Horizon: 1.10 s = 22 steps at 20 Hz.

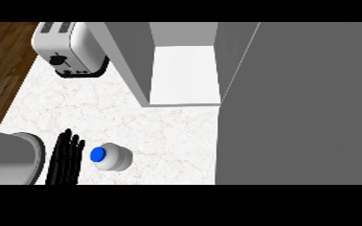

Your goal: Pick up the bottled water, place it into the cabinet and close the cabinet

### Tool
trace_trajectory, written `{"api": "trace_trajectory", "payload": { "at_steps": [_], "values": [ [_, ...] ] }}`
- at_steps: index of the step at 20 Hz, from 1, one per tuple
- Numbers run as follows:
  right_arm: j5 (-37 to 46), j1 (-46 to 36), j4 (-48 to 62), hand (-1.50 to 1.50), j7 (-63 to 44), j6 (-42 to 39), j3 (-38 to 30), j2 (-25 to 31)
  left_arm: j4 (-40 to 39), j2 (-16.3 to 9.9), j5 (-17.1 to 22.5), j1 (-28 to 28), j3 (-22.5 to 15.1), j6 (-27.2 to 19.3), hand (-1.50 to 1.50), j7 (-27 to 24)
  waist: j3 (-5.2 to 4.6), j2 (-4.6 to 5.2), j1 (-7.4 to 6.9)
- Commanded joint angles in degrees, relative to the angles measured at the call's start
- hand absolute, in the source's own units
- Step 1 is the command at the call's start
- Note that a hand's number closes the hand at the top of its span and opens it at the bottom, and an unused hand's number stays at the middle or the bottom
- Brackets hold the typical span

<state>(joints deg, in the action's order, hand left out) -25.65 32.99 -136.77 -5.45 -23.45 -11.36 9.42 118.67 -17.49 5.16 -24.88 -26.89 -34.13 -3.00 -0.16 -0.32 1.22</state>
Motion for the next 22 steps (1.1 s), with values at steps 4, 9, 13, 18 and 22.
{"api": "trace_trajectory", "payload": {
  "at_steps": [4,9,13,18,22],
  "values": [
    [-11.79,4.98,-11.01,-1.50,-3.03,0.57,-2.24,0.18,-12.54,1.15,6.54,3.28,7.93,4.96,-1.50,-6.76,0.03,0.14,0.07],
    [-12.55,7.23,-10.60,-1.50,-1.09,-1.22,-2.58,0.64,-23.00,3.45,8.79,7.38,9.20,8.59,-1.50,-10.13,0.04,0.23,0.26],
    [-12.45,6.87,-9.60,-1.50,-0.13,-1.73,-2.68,1.22,-30.97,5.26,11.18,9.62,11.16,12.07,-1.50,-14.05,0.04,0.28,-0.05],
    [-14.52,12.03,-10.88,-1.50,2.20,-4.68,-3.89,2.18,-41.07,8.18,10.69,11.48,12.80,12.37,-1.50,-19.49,0.02,0.19,0.50],
    [-12.47,10.06,-10.32,-1.50,1.93,-2.38,-2.61,1.95,-44.57,6.04,15.13,11.41,17.51,19.16,-1.50,-24.11,0.02,0.25,-0.52]
  ]
}}
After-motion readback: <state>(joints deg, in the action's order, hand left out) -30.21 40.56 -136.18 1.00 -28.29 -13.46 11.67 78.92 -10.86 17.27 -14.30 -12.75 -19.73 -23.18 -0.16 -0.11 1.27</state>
